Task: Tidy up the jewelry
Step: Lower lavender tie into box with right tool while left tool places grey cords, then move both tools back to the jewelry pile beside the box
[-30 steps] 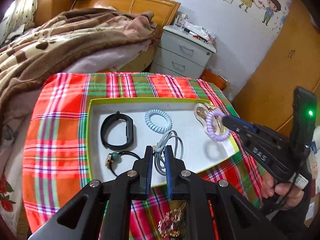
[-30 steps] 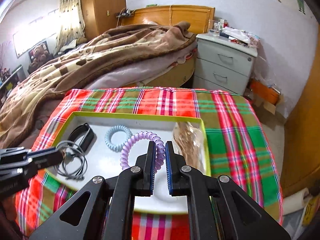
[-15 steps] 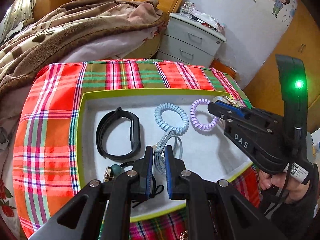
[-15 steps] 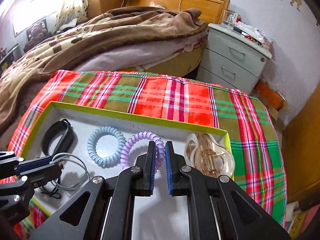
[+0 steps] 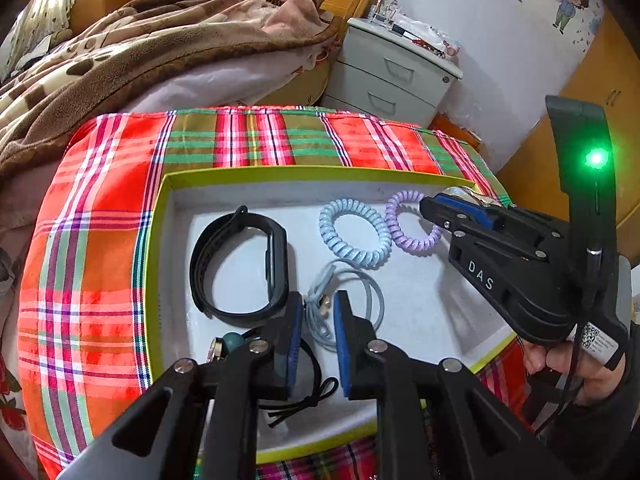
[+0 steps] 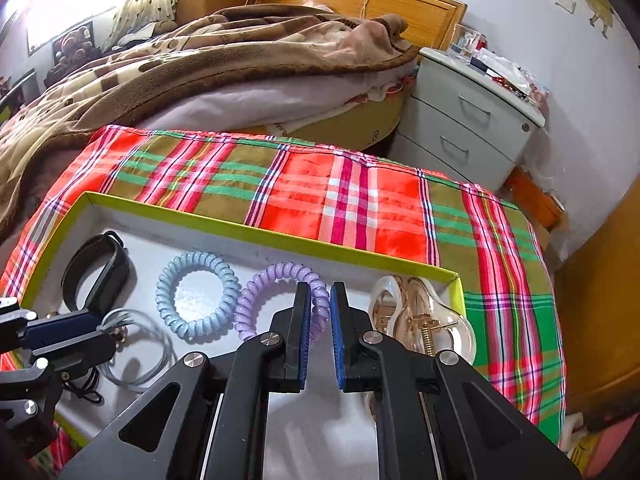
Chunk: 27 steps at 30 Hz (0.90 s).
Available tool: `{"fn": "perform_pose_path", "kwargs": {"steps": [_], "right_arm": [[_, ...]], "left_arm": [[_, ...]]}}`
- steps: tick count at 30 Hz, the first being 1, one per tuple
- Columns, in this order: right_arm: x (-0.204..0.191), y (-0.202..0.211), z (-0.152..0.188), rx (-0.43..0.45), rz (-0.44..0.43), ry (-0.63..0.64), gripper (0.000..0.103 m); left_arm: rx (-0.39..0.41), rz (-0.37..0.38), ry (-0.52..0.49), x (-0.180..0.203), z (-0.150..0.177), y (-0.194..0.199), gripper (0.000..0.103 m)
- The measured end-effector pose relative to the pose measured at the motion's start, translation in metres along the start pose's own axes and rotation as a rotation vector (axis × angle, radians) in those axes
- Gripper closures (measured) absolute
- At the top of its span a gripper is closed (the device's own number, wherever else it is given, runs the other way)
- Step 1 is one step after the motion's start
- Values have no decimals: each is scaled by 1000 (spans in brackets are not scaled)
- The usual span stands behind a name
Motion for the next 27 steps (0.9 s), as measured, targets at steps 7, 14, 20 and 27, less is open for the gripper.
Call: {"fn": "perform_pose_path", "kwargs": {"steps": [7, 14, 20, 27], "right_arm": [[1, 1, -1, 15, -1, -11, 91], [1, 7, -4, 34, -6, -19, 87], [3, 23, -3, 64, -16, -39, 82], [6, 50, 5, 103, -35, -64, 81]], "left_arm": [[-4, 4, -5, 2, -1, -1, 80], [10, -1, -14, 5, -3, 3, 71], [36, 5, -12, 4, -1, 19, 70], [69, 17, -18, 6, 7, 44, 70]]}}
Point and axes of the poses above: each gripper's, at about its wrist camera, not at the fingertips, and y roughly against the way its jaws point, x to its right, z to its underside, the point moved 3 cm from there along -y, roughly the way its jaws point, and after that the axes turned 5 degrees about x, right-handed, at the moved point
